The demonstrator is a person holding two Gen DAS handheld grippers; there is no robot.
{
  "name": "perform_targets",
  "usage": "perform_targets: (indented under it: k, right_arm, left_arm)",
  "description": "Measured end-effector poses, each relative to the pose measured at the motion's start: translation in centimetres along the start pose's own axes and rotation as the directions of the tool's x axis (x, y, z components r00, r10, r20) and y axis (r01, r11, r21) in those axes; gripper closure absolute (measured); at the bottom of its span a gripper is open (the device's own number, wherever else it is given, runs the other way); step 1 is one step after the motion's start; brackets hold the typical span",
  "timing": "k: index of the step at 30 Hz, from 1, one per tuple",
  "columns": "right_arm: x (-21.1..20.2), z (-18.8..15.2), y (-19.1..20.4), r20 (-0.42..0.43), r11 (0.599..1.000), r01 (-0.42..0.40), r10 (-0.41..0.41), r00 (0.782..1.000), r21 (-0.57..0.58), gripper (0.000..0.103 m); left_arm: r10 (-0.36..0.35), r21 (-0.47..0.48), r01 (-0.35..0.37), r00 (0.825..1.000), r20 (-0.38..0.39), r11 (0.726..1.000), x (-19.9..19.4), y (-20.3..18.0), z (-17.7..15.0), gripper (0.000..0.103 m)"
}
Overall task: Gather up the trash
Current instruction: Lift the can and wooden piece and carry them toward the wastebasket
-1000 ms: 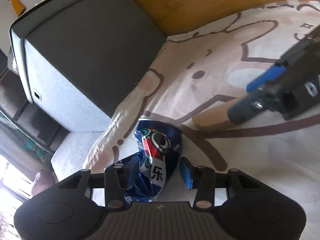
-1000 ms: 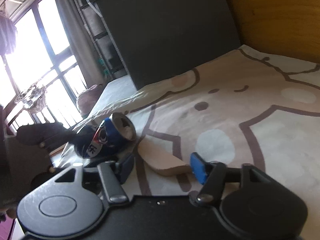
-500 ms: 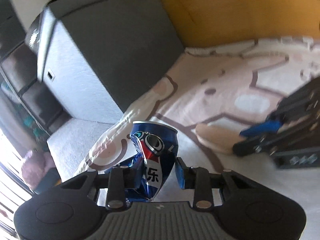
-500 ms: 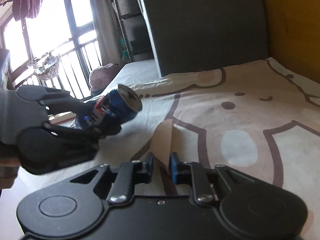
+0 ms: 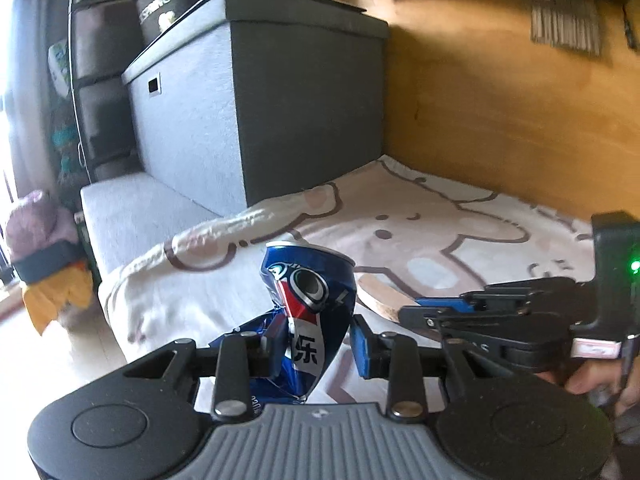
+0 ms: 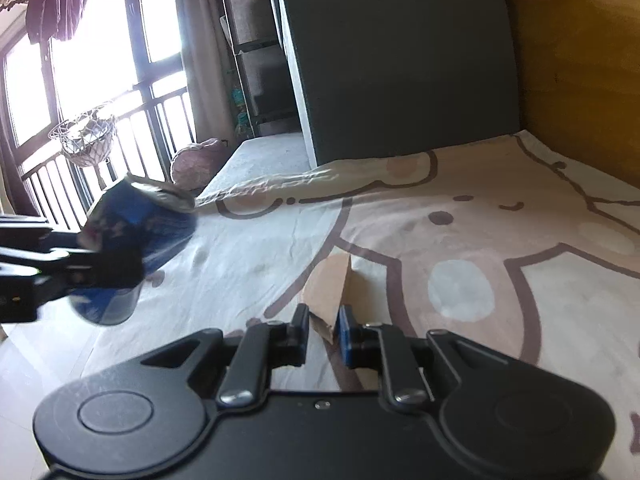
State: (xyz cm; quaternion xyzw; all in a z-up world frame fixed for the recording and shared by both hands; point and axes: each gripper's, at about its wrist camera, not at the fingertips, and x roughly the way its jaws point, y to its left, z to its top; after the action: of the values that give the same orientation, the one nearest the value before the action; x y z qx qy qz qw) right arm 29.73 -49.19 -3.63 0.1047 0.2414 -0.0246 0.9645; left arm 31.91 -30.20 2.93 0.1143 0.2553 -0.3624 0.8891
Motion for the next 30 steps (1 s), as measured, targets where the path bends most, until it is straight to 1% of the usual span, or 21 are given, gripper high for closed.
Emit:
perform_targets:
  k: [2,5,6,8,10,12,14,15,16,18,21,23,24,25,26,27,28,30]
  right_arm:
    - [-1.2,-0.5,0.2,0.016,1.0,0.01,-0.01,1.0,0.012,0.087]
    - [-3.0,-1.5,0.5,0.011,0.999,0.021,-0.022,1.0,0.035,0.087]
    - [-3.6,-1.9,0.6,-0.002,0.999,0.026,-0.026,1.0,0.044,0.087]
    - [-5.1,-2.7,0.7,-0.034,0.998,0.032,-0.03,0.999,0.057,0.087]
    - [-6.6,-3.6,0.7,-0.07,0.997,0.043,-0.038,0.997,0.069,0.087]
    - [-8.3,-4.5,0.5,-0.096,0.996,0.053,-0.046,0.994,0.077,0.088]
    - [-10.4,-5.3,0.3,-0.115,0.995,0.059,-0.049,0.992,0.085,0.088]
    - [-11.4,-5.7,0.4,-0.124,0.995,0.062,-0.052,0.991,0.08,0.088]
    - [-12.5,-6.1,0.4,-0.132,0.995,0.069,-0.06,0.989,0.069,0.088]
    - [-14.2,-6.9,0.6,-0.147,0.995,0.082,-0.073,0.986,0.052,0.088]
    - [-16.7,-8.1,1.0,-0.173,0.996,0.087,-0.08,0.982,0.035,0.088]
    - [-17.7,-8.6,1.2,-0.188,0.996,0.087,-0.081,0.979,0.027,0.089]
    - [-17.9,-8.6,1.3,-0.193,0.995,0.097,-0.091,0.977,0.021,0.086]
    - [-17.8,-8.6,1.6,-0.19,0.994,0.112,-0.108,0.976,0.009,0.077]
    - [-17.6,-8.5,1.7,-0.189,0.993,0.119,-0.118,0.975,-0.003,0.072]
    - [-17.3,-8.3,1.8,-0.192,0.992,0.127,-0.127,0.973,-0.014,0.065]
    - [-17.0,-8.2,2.1,-0.194,0.99,0.138,-0.14,0.971,-0.023,0.062]
    - [-16.0,-7.9,2.3,-0.199,0.988,0.152,-0.157,0.967,-0.038,0.059]
  left_arm:
    - [-0.02,-0.03,0.02,1.0,0.007,0.999,-1.3,-0.4,-0.5,0.068]
    - [-0.06,-0.098,0.061,0.998,0.014,0.993,-3.0,-1.1,-1.5,0.068]
    - [-0.08,-0.133,0.082,0.997,0.019,0.988,-3.5,-1.4,-1.9,0.068]
    - [-0.133,-0.228,0.136,0.991,0.03,0.964,-4.5,-1.6,-2.9,0.068]
    - [-0.194,-0.339,0.199,0.98,0.05,0.919,-5.3,-1.6,-4.0,0.068]
    - [-0.251,-0.454,0.26,0.965,0.082,0.852,-6.0,-1.6,-5.4,0.068]
    - [-0.291,-0.545,0.304,0.95,0.112,0.782,-6.6,-1.7,-6.8,0.068]
    - [-0.304,-0.579,0.318,0.944,0.124,0.75,-7.0,-1.7,-7.5,0.068]
    - [-0.312,-0.606,0.328,0.94,0.135,0.725,-7.3,-1.8,-8.1,0.068]
    - [-0.318,-0.64,0.339,0.936,0.153,0.69,-7.9,-1.6,-9.0,0.068]
    - [-0.315,-0.68,0.341,0.934,0.168,0.649,-8.6,-1.3,-10.5,0.068]
    - [-0.315,-0.689,0.351,0.931,0.185,0.634,-9.0,-1.0,-11.3,0.068]
    - [-0.313,-0.694,0.355,0.93,0.193,0.626,-9.2,-0.9,-11.6,0.068]
    - [-0.312,-0.697,0.357,0.929,0.197,0.622,-9.3,-0.8,-11.7,0.068]
    - [-0.312,-0.697,0.357,0.929,0.198,0.621,-9.4,-0.7,-11.7,0.068]
    - [-0.311,-0.696,0.358,0.929,0.2,0.622,-9.5,-0.6,-11.8,0.068]
    - [-0.309,-0.696,0.357,0.93,0.201,0.623,-9.6,-0.5,-11.8,0.068]
    - [-0.305,-0.697,0.359,0.93,0.206,0.621,-9.7,-0.2,-12.1,0.068]
